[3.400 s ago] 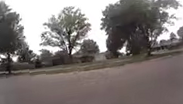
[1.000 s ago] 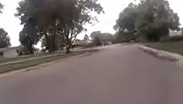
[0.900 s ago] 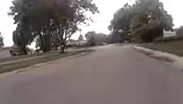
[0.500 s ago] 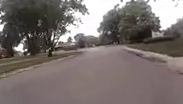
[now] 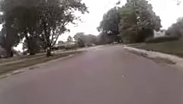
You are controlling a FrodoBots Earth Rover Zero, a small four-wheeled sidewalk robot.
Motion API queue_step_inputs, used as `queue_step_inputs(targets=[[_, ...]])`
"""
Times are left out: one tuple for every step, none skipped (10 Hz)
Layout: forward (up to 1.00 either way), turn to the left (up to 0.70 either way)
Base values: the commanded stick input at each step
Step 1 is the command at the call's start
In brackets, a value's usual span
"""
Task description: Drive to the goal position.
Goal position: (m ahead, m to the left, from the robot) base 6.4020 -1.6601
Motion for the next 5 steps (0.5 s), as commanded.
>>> queue_step_inputs(targets=[[0.7,0.0],[0.7,0.0],[0.7,0.0],[0.7,0.0],[0.7,0.0]])
